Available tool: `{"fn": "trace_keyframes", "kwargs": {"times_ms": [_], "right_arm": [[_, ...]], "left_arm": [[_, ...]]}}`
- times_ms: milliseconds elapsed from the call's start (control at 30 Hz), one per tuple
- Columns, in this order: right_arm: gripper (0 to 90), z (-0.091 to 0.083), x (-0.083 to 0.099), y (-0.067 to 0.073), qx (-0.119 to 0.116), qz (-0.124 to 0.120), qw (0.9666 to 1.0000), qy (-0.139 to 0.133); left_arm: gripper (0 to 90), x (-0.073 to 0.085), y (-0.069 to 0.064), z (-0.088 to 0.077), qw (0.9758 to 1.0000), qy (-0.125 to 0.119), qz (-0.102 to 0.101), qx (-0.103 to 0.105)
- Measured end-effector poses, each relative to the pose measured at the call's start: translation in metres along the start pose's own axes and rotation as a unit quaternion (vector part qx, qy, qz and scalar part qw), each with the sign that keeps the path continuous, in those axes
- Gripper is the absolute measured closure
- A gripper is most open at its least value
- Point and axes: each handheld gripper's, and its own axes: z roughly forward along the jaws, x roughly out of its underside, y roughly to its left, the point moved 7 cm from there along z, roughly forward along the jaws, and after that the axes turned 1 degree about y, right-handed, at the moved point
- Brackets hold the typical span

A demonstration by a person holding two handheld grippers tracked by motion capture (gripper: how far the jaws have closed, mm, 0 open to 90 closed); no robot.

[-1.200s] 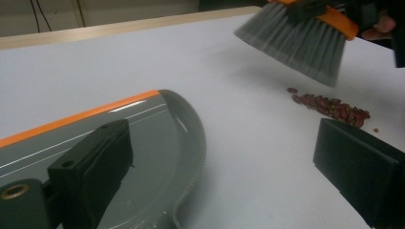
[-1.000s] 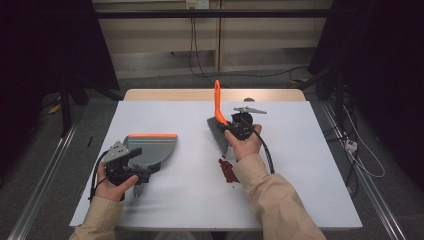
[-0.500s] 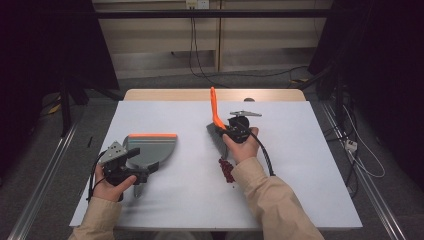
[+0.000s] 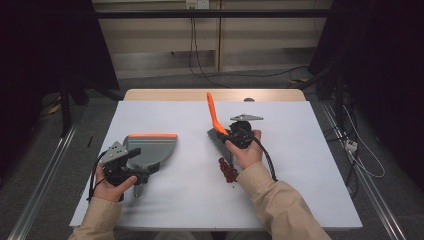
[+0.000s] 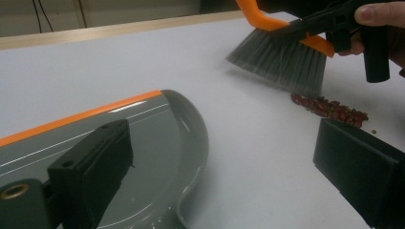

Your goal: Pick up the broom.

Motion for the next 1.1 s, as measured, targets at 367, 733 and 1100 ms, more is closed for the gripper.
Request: {"fn": "trace_keyframes", "kwargs": {"times_ms": [367, 733, 1100], "right_arm": [[71.0, -0.008, -0.017, -0.010, -0.064, -0.054, 0.9963, -0.018], [71.0, -0.020, -0.011, -0.014, -0.114, -0.207, 0.9717, 0.014], [71.0, -0.019, 0.010, -0.027, -0.137, -0.297, 0.9427, 0.065]], "left_arm": [[5.8, 0.001, 0.002, 0.002, 1.0000, 0.004, -0.002, -0.002], [5.8, 0.002, 0.002, 0.001, 1.0000, 0.004, -0.002, -0.003], [5.8, 0.003, 0.002, 0.001, 1.0000, 0.006, -0.004, -0.003]]}}
